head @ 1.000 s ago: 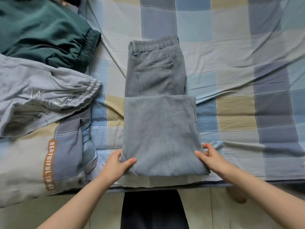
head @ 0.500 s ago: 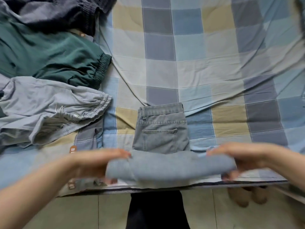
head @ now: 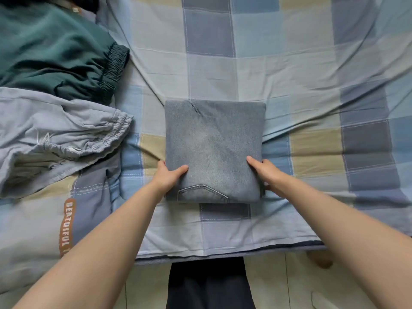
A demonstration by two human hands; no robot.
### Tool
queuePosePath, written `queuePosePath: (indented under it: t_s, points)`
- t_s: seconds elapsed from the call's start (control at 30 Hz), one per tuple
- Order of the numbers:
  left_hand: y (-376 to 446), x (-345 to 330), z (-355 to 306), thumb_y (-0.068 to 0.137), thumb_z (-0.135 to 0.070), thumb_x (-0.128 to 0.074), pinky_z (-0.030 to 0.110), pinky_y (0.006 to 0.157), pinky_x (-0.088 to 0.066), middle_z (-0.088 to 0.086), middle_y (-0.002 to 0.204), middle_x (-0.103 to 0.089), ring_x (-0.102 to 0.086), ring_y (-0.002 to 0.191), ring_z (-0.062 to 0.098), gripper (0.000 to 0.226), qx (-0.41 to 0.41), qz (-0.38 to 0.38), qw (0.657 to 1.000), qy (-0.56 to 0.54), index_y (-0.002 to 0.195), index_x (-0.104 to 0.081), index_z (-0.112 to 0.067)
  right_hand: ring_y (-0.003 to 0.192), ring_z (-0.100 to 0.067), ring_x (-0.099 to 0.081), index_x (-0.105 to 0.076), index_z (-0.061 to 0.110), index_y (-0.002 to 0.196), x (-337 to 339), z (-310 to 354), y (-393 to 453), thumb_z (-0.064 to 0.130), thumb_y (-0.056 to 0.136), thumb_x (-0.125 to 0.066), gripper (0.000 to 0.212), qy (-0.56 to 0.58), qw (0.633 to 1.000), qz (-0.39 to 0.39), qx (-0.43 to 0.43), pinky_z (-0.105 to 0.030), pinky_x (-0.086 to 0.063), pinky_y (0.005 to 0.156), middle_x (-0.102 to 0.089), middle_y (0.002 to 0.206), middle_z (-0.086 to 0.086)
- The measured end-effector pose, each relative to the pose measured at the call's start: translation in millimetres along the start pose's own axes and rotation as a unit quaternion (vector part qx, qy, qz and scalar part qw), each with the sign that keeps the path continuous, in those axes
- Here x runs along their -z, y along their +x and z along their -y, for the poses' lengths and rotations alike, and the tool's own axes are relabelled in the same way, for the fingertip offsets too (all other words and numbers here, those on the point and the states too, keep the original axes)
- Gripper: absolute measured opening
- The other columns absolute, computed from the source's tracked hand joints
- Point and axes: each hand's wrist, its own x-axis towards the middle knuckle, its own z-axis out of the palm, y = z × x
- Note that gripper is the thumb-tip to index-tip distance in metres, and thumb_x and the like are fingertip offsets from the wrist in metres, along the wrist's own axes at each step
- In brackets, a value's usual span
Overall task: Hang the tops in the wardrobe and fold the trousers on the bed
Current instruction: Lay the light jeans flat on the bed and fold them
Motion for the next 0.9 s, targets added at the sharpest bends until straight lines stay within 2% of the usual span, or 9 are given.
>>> queuePosePath:
  t_s: [0.07, 0.13, 0.2, 0.3, 0.4, 0.5, 0.7, 0.8, 0.9]
  points:
    - [8.4, -3.1, 4.4, 0.081, -0.041, -0.075, 0.03, 0.088, -0.044, 0.001, 0.12, -0.054, -0.055, 0.105, 0.019, 0.072, 0.013, -0.045, 0.999, -0.021, 0.134, -0.038, -0.008, 0.121, -0.024, -0.053, -0.038, 0.004, 0.137, -13.7, -12.4, 6.7, 0.038, 0.09, -0.063, 0.063, 0.046, 0.998, -0.024, 0.036, -0.039, -0.042, 0.104, -0.053, 0.135, -0.009]
    - [16.9, 0.0, 5.5, 0.08, -0.045, -0.075, 0.026, 0.08, -0.047, 0.001, 0.118, -0.058, -0.06, 0.099, 0.015, 0.068, 0.002, -0.058, 0.998, -0.037, 0.129, -0.045, -0.008, 0.127, -0.026, -0.048, -0.037, 0.006, 0.136, -21.3, -18.6, 8.5, 0.042, 0.086, -0.066, 0.069, 0.052, 0.995, -0.075, 0.051, -0.042, -0.036, 0.11, -0.049, 0.138, -0.011]
    - [20.9, 1.7, 4.7, 0.081, -0.047, -0.073, 0.022, 0.069, -0.045, 0.0, 0.114, -0.061, -0.06, 0.091, 0.007, 0.062, -0.014, -0.055, 0.997, -0.055, 0.124, -0.05, -0.01, 0.127, -0.027, -0.046, -0.038, 0.008, 0.134, -26.1, -23.5, 10.7, 0.049, 0.085, -0.064, 0.069, 0.039, 0.991, -0.114, 0.06, -0.041, -0.034, 0.11, -0.049, 0.138, -0.009]
    - [15.2, -2.9, 6.1, 0.085, -0.045, -0.07, 0.022, 0.072, -0.045, -0.002, 0.112, -0.062, -0.061, 0.092, 0.009, 0.055, -0.025, -0.072, 0.992, -0.104, 0.123, -0.051, -0.011, 0.123, -0.027, -0.049, -0.042, 0.012, 0.13, -29.0, -24.8, 5.5, 0.052, 0.087, -0.06, 0.062, 0.028, 0.986, -0.146, 0.078, -0.036, -0.036, 0.104, -0.054, 0.133, -0.005]
    - [-5.6, -10.3, 5.9, 0.087, -0.039, -0.069, 0.016, 0.063, -0.041, -0.007, 0.098, -0.061, -0.057, 0.082, 0.0, 0.044, -0.045, -0.125, 0.985, -0.109, 0.118, -0.053, -0.012, 0.12, -0.028, -0.053, -0.049, 0.014, 0.126, -25.2, -21.1, -7.8, 0.048, 0.087, -0.062, 0.054, 0.038, 0.981, -0.164, 0.1, -0.045, -0.037, 0.106, -0.06, 0.126, -0.004]
    - [-37.1, -13.7, 2.5, 0.086, -0.034, -0.072, 0.016, 0.061, -0.044, -0.007, 0.091, -0.065, -0.06, 0.077, 0.001, 0.032, -0.065, -0.153, 0.978, -0.123, 0.105, -0.061, -0.012, 0.117, -0.03, -0.055, -0.054, 0.016, 0.122, -18.2, -17.1, -32.6, 0.047, 0.088, -0.06, 0.046, -0.014, 0.975, -0.195, 0.104, -0.052, -0.034, 0.106, -0.064, 0.121, -0.004]
    - [-128.6, -7.5, -26.8, 0.084, -0.029, -0.074, 0.025, 0.067, -0.045, -0.005, 0.084, -0.067, -0.062, 0.078, 0.01, 0.019, -0.128, -0.216, 0.961, -0.116, 0.09, -0.065, -0.013, 0.111, -0.032, -0.057, -0.057, 0.011, 0.121, -4.2, -8.2, -123.2, 0.036, 0.094, -0.055, 0.037, -0.045, 0.963, -0.223, 0.147, -0.038, -0.043, 0.094, -0.066, 0.117, -0.009]
    - [-183.7, 3.1, -48.7, 0.086, -0.028, -0.072, 0.014, 0.061, -0.044, -0.004, 0.083, -0.069, -0.063, 0.077, 0.007, 0.016, -0.173, -0.218, 0.953, -0.12, 0.088, -0.066, -0.013, 0.117, -0.031, -0.055, -0.051, 0.011, 0.128, 4.4, -3.5, -183.4, 0.038, 0.095, -0.053, 0.042, -0.021, 0.957, -0.233, 0.173, -0.047, -0.041, 0.1, -0.062, 0.124, -0.007]
    - [-230.9, 17.4, -69.6, 0.089, -0.028, -0.069, 0.017, 0.063, -0.045, -0.003, 0.084, -0.069, -0.062, 0.072, -0.001, 0.015, -0.223, -0.212, 0.945, -0.115, 0.09, -0.066, -0.013, 0.121, -0.029, -0.052, -0.046, 0.01, 0.133, 12.5, 5.1, -238.6, 0.038, 0.096, -0.052, 0.047, 0.004, 0.948, -0.246, 0.201, -0.049, -0.039, 0.102, -0.059, 0.13, -0.007]
